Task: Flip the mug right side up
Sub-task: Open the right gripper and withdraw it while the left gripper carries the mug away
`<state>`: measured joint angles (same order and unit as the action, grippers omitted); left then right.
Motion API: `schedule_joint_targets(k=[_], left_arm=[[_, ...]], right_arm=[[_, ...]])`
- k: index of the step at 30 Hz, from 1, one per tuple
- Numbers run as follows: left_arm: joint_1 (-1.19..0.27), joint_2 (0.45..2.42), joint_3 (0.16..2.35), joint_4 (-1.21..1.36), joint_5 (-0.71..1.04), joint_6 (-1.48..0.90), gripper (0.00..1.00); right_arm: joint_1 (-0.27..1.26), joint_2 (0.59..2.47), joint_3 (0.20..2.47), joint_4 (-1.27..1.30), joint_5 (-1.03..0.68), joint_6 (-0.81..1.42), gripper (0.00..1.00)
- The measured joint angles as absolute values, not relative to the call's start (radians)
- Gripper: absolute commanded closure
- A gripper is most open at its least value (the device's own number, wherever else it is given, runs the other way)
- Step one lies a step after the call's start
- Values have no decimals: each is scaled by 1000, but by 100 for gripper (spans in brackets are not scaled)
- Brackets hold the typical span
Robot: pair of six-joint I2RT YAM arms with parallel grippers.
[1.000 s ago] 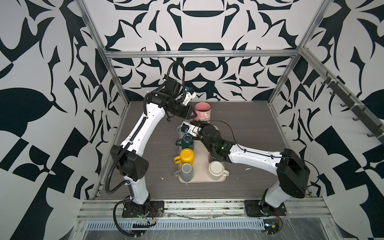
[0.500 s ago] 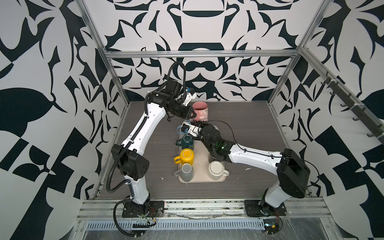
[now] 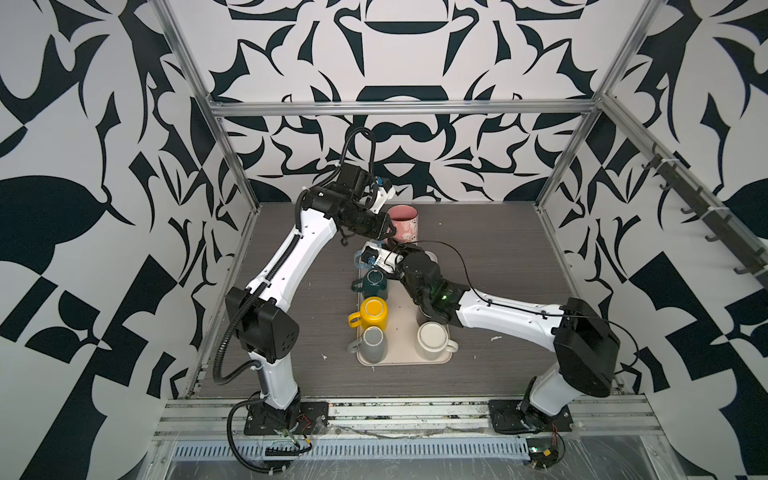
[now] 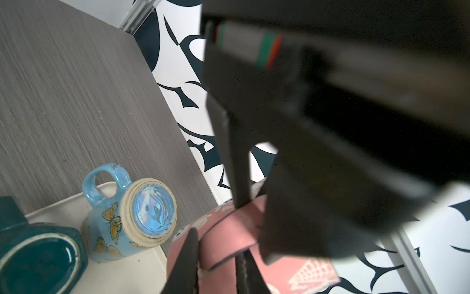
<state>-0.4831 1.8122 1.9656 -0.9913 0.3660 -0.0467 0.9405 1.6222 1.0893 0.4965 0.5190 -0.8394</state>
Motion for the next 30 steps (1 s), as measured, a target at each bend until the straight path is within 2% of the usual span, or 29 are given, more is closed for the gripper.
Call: schedule_joint_targets(k=[3, 8, 18, 30], left_arm=[[-483, 1808, 1945, -968, 355, -64, 100], [-484, 1803, 1926, -936, 312, -82, 100], [-481, 1803, 1919, -886, 189, -109, 100], [-416, 1739, 1786, -655, 21, -123, 100]], right_arm=[[944, 1621, 1077, 513, 524, -839, 73], [947, 1586, 1044, 544, 553, -836, 63], [940, 1419, 979, 662, 686, -768, 46], [938, 1305, 933, 381, 749, -390, 37]])
